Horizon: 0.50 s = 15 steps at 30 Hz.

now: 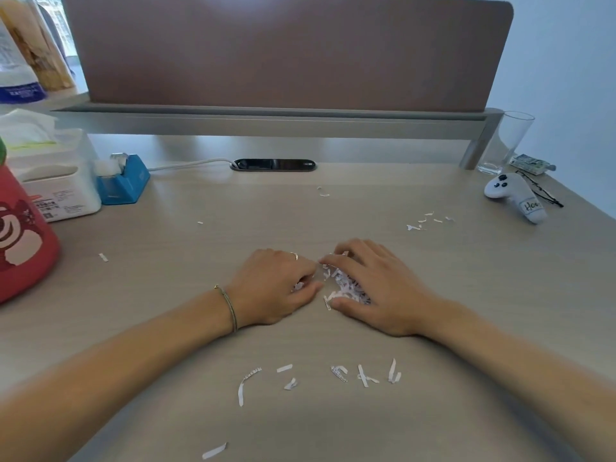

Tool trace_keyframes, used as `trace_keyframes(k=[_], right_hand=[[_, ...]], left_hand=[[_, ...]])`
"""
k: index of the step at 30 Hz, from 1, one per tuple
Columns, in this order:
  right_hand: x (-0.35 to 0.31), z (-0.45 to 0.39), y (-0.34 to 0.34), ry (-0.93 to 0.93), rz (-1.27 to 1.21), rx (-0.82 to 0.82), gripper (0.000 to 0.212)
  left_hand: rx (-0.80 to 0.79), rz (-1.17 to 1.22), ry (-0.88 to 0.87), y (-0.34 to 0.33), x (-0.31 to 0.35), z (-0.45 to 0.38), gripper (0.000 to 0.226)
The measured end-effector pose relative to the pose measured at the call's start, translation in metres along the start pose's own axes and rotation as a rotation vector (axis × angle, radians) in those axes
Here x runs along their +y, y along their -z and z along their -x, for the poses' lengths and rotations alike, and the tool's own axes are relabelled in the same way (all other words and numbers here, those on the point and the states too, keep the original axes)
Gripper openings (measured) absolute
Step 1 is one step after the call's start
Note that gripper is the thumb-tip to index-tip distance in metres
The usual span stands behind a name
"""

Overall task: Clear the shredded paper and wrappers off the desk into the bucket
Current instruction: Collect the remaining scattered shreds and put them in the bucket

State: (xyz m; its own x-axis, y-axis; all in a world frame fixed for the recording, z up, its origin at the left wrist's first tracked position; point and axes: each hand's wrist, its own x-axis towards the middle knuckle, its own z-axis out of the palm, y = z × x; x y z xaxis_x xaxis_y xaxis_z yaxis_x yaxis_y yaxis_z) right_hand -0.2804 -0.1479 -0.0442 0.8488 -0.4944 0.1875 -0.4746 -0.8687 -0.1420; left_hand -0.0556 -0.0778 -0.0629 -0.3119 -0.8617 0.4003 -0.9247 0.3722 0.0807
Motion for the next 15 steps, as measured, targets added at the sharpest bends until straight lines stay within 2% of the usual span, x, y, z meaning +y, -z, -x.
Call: trace_keyframes(k=[7, 11, 15], right_hand=[[0.001, 0.002, -0.002, 0.086, 0.072, 0.115, 0.019], [-0.002, 0.011, -0.006, 0.154, 0.124, 0.144, 0.018], [0.001, 0.007, -0.01, 0.173, 0.209, 0.138, 0.032]], left_hand=[[0.037, 0.052, 0.043, -0.006, -0.002, -0.001, 0.038], [0.079, 0.066, 0.071, -0.007, -0.003, -0.003, 0.039], [0.117, 0.187, 0.147, -0.006, -0.005, -0.007, 0.045]])
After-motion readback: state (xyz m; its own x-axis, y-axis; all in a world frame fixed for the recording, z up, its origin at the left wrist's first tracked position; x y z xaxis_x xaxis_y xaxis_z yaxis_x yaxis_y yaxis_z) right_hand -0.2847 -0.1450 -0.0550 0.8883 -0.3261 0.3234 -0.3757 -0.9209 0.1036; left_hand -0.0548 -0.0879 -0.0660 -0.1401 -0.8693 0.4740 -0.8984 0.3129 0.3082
